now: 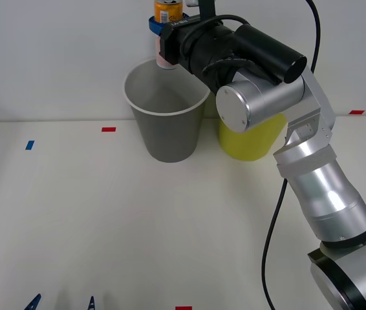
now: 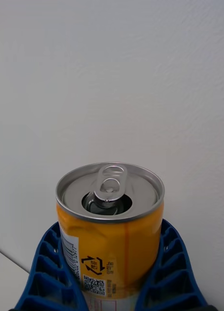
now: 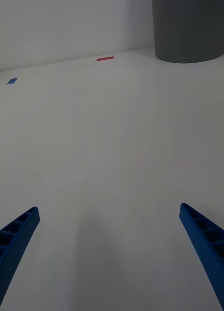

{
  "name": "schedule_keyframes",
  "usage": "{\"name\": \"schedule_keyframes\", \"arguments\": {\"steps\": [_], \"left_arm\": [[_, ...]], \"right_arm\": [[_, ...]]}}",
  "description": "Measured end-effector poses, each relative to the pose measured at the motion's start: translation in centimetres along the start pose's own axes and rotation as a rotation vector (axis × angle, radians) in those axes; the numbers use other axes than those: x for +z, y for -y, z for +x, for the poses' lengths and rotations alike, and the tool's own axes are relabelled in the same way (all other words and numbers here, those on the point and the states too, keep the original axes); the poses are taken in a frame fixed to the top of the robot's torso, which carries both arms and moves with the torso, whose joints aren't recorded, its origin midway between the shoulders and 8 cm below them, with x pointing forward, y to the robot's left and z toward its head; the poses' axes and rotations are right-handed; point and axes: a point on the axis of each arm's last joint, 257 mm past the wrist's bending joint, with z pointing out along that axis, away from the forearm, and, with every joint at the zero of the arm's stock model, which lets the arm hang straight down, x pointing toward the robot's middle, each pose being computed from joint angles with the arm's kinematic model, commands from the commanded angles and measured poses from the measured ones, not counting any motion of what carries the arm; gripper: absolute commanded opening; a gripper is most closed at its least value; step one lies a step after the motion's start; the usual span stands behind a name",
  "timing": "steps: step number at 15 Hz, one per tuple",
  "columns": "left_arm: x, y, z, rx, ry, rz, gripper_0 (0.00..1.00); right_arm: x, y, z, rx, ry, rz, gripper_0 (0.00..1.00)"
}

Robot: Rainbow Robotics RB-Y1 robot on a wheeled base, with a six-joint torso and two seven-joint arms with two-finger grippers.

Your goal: Put cans in the gray bin and PET bottles in the light green bin.

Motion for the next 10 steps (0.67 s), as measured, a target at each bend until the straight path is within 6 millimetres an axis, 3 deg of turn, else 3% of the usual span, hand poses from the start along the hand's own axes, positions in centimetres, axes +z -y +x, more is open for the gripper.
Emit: {"name": "schedule_keyframes", "arguments": {"steps": [1,7,10], "left_arm": [[0.0,0.0,0.0,0.0,0.0,0.0,1.0],[0.0,0.0,0.0,0.0,0.0,0.0,1.0],[0.0,0.0,0.0,0.0,0.0,0.0,1.0]], "right_arm": [[0.0,0.02,-0.02,-0.003,0.0,0.001,0.98],[0.1,-0.32,-0.1,-0.012,0.004,0.001,1.0],[-0.03,0.53,-0.67,-0.062,0.016,0.026,1.0]]}}
